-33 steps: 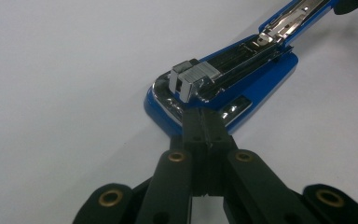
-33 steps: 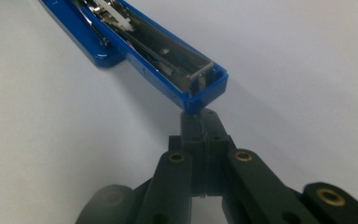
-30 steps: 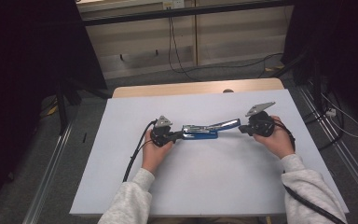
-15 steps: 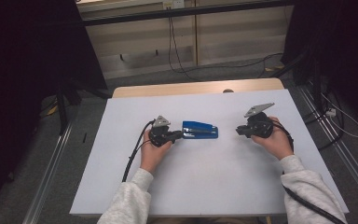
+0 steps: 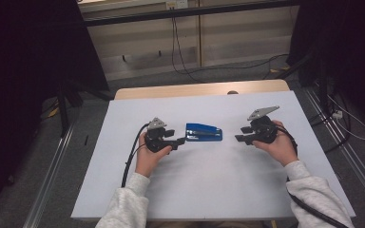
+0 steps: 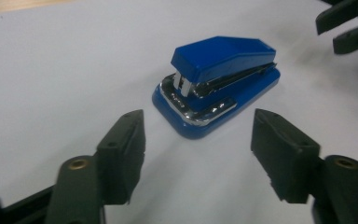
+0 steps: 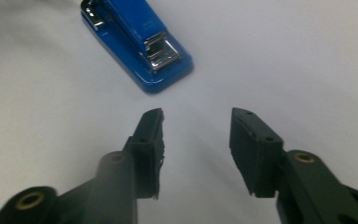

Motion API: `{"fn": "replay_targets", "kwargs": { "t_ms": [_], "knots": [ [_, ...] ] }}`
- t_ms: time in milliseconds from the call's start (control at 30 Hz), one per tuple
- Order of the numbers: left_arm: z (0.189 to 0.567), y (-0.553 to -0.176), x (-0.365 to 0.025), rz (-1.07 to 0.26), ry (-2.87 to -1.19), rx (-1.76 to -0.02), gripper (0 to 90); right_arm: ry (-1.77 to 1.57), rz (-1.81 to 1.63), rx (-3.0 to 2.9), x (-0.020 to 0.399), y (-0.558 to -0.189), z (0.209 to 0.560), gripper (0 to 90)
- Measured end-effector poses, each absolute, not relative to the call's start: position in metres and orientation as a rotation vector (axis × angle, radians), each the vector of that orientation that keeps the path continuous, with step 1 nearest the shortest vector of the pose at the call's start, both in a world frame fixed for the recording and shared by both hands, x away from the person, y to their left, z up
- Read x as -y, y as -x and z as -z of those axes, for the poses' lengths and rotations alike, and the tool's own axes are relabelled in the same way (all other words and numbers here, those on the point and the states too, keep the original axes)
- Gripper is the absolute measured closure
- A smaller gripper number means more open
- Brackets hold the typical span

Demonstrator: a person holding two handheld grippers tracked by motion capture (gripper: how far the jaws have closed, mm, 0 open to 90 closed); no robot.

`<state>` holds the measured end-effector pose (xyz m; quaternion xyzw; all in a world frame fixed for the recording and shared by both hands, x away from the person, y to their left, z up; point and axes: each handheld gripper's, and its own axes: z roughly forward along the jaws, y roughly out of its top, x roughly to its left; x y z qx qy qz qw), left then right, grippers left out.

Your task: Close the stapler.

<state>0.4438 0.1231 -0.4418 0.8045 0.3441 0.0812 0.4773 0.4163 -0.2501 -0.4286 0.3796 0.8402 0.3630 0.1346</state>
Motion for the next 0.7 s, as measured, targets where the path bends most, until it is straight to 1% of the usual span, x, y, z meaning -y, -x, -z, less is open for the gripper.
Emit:
{"fn": "replay_targets", "kwargs": {
  "t_ms": [33, 100, 167, 267, 300, 333, 400, 533, 700],
  "knots": [
    [0.439, -0.442, -0.127, -0.198, -1.939, -0.839, 27.9, -1.105, -1.047, -2.446, 0.248, -0.413, 0.429, 48.1],
    [0.437, -0.440, -0.130, -0.193, -1.924, -0.843, 24.5, -1.103, -1.053, -2.450, 0.247, -0.410, 0.428, 44.4],
    [0.435, -0.438, -0.134, -0.193, -1.913, -0.841, 20.5, -1.106, -1.065, -2.444, 0.246, -0.407, 0.427, 42.4],
    [0.433, -0.435, -0.137, -0.196, -1.909, -0.833, 17.4, -1.110, -1.069, -2.444, 0.245, -0.402, 0.425, 40.0],
    [0.432, -0.434, -0.137, -0.197, -1.909, -0.836, 15.6, -1.107, -1.078, -2.445, 0.245, -0.397, 0.424, 36.8],
    [0.431, -0.432, -0.139, -0.196, -1.905, -0.830, 14.3, -1.107, -1.090, -2.447, 0.244, -0.395, 0.423, 36.1],
    [0.430, -0.431, -0.140, -0.192, -1.900, -0.829, 13.7, -1.107, -1.096, -2.444, 0.244, -0.392, 0.423, 35.1],
    [0.430, -0.425, -0.145, -0.192, -1.904, -0.824, 12.0, -1.107, -1.107, -2.449, 0.243, -0.378, 0.422, 29.1],
    [0.428, -0.422, -0.146, -0.194, -1.893, -0.810, 10.6, -1.089, -1.096, -2.477, 0.241, -0.369, 0.423, 26.3]
  ]
}}
